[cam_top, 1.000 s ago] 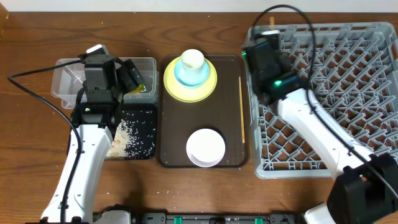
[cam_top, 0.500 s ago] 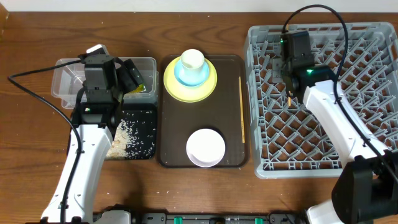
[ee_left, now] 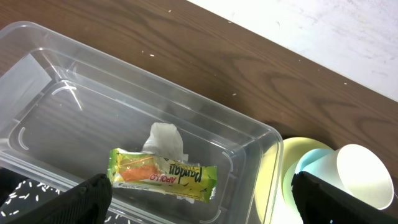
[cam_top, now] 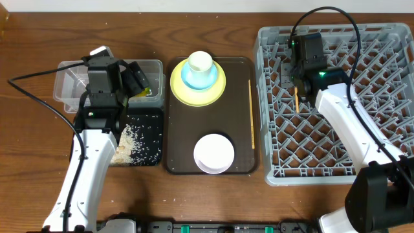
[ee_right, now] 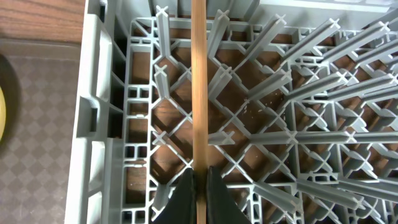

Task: Sort waste into correct bins and load items into the dishwasher rack
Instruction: 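Carry the chopstick with the right gripper into the dish rack, then insert the chopstick upright into the rack and open the right gripper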

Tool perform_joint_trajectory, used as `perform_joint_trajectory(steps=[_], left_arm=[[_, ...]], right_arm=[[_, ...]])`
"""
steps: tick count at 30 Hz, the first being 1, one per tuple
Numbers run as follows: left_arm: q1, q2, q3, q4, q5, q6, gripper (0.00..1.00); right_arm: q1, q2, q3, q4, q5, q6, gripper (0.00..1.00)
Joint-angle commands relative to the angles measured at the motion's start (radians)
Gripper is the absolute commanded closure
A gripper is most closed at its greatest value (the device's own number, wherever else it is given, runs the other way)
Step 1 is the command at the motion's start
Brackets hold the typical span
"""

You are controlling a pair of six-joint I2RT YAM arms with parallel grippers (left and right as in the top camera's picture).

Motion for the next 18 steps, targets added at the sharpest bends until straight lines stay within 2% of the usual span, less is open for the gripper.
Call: perform_joint_trajectory(steps=[1, 18], left_arm=[[0.002, -0.004, 0.018, -0.002, -0.012, 0.010, 0.05], [0.002, -0.004, 0.018, -0.002, -0.012, 0.010, 0.05]], right_arm=[[-0.006, 0.007, 0.004, -0.008, -0.006, 0.032, 0.99], [-0.004, 0.009, -0.045, -0.024, -0.018, 0.098, 0.98]])
